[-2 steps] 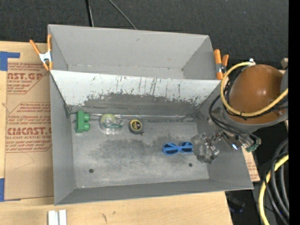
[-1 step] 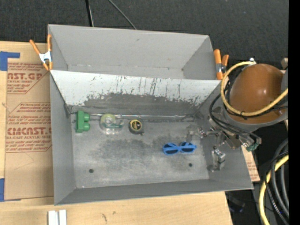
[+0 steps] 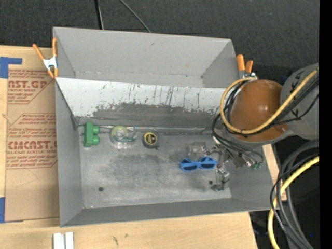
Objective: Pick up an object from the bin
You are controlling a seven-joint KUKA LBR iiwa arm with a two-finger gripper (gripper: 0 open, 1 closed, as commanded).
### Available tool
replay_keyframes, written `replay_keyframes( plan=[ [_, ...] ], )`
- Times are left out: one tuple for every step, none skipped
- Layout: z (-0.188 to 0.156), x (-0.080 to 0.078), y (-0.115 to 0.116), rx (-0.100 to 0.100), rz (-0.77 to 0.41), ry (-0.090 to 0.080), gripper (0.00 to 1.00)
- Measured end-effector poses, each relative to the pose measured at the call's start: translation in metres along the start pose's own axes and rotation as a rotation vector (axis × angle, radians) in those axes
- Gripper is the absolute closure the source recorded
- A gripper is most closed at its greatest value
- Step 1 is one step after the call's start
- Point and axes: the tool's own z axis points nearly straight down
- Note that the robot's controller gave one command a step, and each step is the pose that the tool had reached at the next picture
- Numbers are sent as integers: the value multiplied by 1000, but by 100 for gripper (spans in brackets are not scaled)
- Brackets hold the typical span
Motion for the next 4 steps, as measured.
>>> replay_keyframes(
  plan=[
    [40,-32,-41,5,-68,-3,0],
    [38,-32,-41,5,-67,-3,100],
    [-106,-16,-16,11,-108,-9,100],
    [38,-27,-51,1,-352,1,100]
  ],
)
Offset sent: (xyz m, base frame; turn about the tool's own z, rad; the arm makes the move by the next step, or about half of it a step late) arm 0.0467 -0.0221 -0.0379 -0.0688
